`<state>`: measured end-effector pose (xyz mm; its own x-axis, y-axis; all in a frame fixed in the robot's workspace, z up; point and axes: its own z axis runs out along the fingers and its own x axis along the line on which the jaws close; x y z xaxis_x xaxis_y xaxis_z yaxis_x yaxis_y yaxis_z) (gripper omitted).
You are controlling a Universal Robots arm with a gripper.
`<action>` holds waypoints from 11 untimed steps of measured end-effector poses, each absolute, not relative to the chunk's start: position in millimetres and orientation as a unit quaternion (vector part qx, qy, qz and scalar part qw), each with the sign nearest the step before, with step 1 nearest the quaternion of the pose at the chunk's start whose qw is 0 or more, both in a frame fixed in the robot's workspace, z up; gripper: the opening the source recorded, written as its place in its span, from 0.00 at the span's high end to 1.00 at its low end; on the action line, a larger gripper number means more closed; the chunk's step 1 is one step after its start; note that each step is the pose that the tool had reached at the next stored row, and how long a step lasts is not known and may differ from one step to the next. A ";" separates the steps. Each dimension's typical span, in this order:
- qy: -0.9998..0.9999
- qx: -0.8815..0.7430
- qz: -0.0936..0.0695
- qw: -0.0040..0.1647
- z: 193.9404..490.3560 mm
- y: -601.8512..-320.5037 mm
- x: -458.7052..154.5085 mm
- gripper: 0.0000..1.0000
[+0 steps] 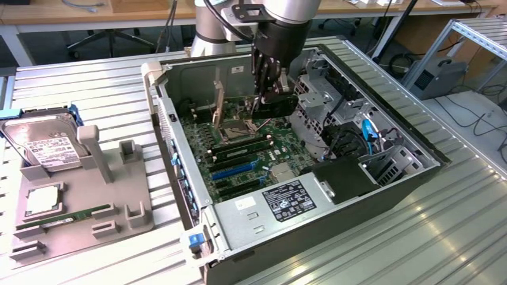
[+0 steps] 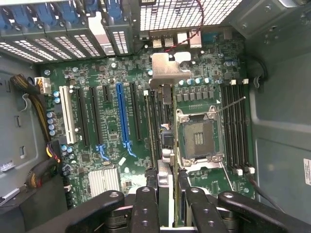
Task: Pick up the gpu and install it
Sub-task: 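Insert the gpu into the slot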
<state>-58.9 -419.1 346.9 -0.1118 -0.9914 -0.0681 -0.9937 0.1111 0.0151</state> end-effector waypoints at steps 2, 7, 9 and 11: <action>0.745 -0.666 0.028 0.020 346.8 -419.5 -59.0 0.73; 0.745 -0.666 0.028 0.020 346.5 -420.6 -59.5 0.73; 0.745 -0.666 0.028 0.020 346.4 -421.0 -59.8 0.73; 0.745 -0.666 0.028 0.020 346.3 -421.3 -60.0 0.73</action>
